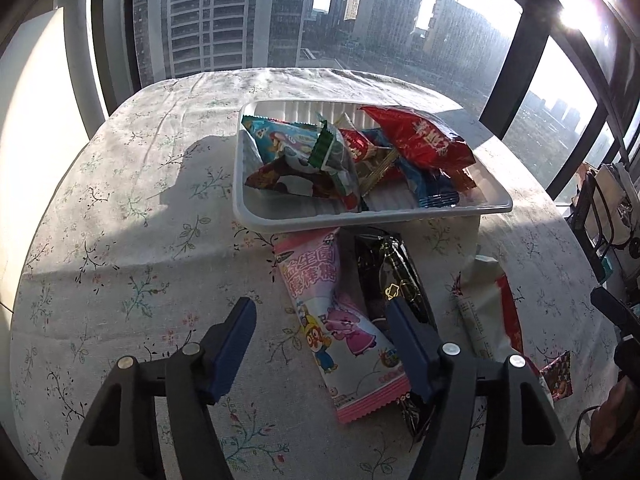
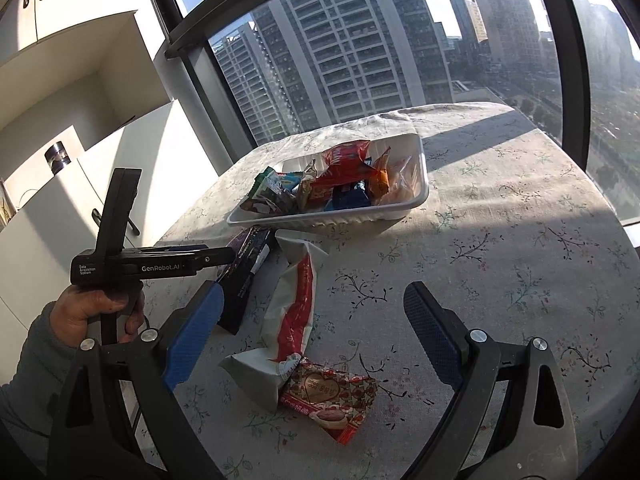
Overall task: Organize snacks
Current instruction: 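Grasp the pink candy packet with the left tool, then grasp the white-red wrapper with the right tool while the left tool holds the pink packet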
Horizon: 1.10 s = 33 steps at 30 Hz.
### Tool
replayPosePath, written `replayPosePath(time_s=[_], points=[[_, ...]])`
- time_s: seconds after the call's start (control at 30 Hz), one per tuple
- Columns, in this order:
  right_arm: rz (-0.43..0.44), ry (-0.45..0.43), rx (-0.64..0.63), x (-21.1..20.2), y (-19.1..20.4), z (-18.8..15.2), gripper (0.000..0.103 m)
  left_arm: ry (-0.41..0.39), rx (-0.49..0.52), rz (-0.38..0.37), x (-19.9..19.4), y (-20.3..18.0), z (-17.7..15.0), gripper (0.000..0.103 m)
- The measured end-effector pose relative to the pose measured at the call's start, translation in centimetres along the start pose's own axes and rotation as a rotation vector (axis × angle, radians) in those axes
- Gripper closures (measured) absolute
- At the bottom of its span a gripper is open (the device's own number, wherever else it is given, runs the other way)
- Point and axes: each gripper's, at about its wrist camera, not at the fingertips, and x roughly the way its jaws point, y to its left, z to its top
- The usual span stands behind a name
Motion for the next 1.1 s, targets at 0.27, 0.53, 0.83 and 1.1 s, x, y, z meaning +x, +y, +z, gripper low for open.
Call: replayPosePath(time_s=[0.27, 0.53, 0.83, 1.1], points=[[-0.002, 0.016, -0.004, 0.4, 0.1, -0.5, 0.011, 0.032, 0.013, 0.02, 1.3, -0.2, 0.5, 0.047], [-0.007, 0.028, -0.017, 0.8, 0.5, -0.8, 0.011, 0.05, 0.047, 0.024, 2.1, -0.8, 0.3, 0.063], [-0.017, 0.05, -0.024, 1.6, 1.0, -0.8, 0.011, 0.035, 0.054, 0.016, 1.7, -0.4, 0.0, 0.075], [-0.055, 0.119, -0.079, 3.3, 2.3, -0.3, 0.016, 0.001, 0.012, -0.011, -0.2, 1.4, -1.3, 0.078]])
